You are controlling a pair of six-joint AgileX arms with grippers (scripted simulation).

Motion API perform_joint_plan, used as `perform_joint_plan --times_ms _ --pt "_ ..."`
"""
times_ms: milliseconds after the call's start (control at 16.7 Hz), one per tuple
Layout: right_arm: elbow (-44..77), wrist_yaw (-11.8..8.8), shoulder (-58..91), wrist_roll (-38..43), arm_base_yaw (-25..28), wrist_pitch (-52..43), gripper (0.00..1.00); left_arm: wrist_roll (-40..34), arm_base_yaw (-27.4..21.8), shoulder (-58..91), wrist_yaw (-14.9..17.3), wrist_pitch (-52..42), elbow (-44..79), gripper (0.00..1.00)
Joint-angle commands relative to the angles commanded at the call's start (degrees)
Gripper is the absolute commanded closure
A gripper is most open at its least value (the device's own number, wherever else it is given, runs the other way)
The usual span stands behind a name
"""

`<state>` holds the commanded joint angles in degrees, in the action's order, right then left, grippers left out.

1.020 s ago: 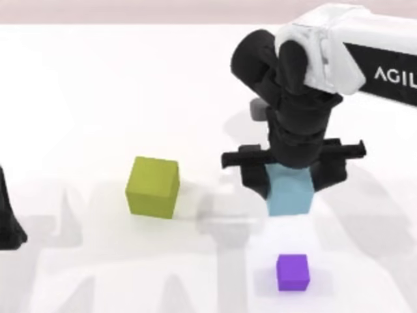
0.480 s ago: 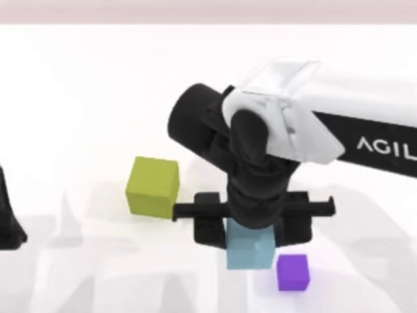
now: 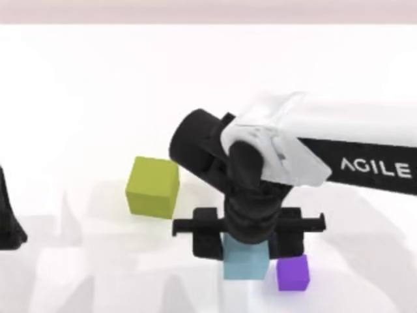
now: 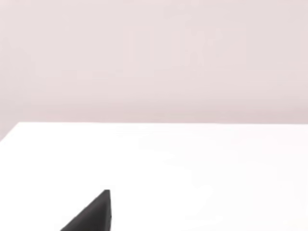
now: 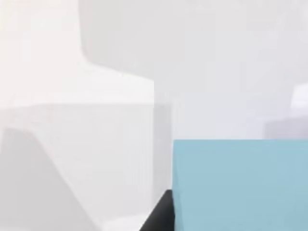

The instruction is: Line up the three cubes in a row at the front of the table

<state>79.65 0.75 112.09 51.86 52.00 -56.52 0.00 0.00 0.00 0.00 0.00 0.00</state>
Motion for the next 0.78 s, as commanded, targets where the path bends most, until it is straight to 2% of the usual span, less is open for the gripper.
perform_joint_plan --times_ms 180,480,780 --pt "-3.81 0.13 1.71 0.21 0.13 5.37 1.0 0.0 0.0 0.0 0.0 0.0 0.0 0.0" --pt "-4.43 0.18 2.02 0.26 0.16 6.12 1.0 0.0 0.0 0.0 0.0 0.0 0.0 0.0" --pt "-4.43 0.18 2.02 0.26 0.16 6.12 0.62 0.0 0.0 0.0 0.0 0.0 0.0 0.0"
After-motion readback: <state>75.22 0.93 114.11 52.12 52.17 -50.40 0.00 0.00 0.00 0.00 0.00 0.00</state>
